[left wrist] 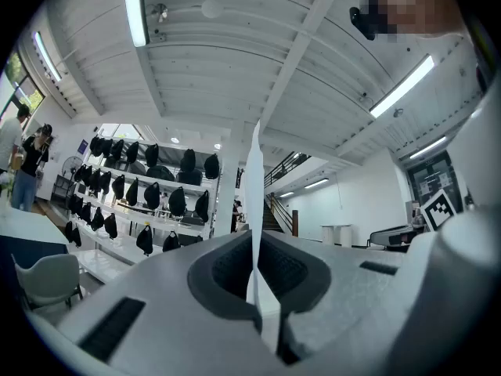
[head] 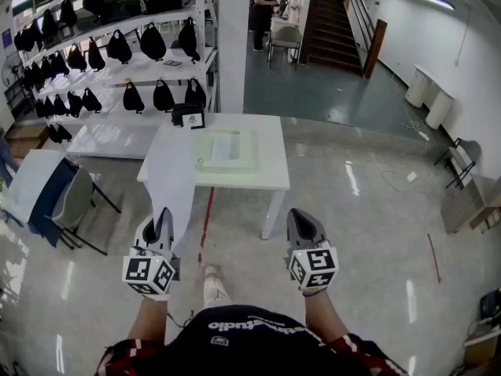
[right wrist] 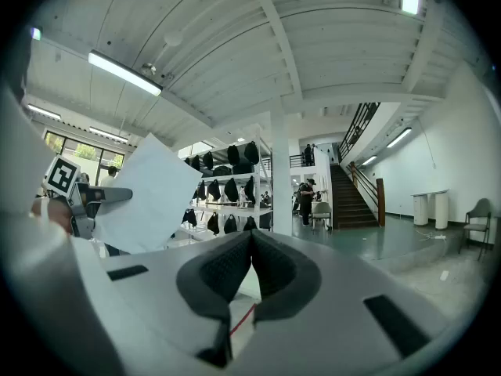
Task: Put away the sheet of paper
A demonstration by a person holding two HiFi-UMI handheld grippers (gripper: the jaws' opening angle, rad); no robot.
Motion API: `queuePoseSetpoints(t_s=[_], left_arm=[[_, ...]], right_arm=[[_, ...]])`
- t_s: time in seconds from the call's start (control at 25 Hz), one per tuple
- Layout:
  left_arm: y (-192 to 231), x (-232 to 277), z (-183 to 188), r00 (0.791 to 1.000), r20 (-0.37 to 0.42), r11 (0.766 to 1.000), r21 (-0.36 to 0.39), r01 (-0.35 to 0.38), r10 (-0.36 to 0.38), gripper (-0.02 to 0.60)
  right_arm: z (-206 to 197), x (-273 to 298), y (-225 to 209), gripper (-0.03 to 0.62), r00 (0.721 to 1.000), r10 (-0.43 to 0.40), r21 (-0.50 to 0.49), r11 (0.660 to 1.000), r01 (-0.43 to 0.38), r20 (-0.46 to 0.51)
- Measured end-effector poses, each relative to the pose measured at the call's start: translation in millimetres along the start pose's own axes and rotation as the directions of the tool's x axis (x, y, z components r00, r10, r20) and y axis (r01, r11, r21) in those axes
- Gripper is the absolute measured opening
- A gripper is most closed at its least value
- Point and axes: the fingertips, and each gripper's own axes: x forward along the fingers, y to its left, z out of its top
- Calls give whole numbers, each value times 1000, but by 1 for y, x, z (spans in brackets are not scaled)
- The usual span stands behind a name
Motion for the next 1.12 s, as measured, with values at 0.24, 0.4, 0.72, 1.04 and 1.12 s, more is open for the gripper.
queuePoseSetpoints(t_s=[0.24,0.4,0.72,1.04,1.12], left_arm=[[1,3,1,1000,-1,1000,-7,-2,2,5],[-2,3,3,1000,-3,1000,1,2,-2,5],[-2,-2,3,1000,-9,1000,4,-5,5,5],[-11,-6,11,1000,-9,1000,14,-9,9,5],[-10,-8,13,1000,-15,1000,17,-13,13,5]], right_arm=[[-1,3,-1,-11,1000,12,23,1000,-11,-12],[1,3,0,-9,1000,12,15,1000,-12,-6],[0,2,3,-11,999,21,33,999,-22,24],[7,-5,5,-9,999,46,42,998,-47,28],[7,-5,6,-9,998,53,64,996,-55,31]])
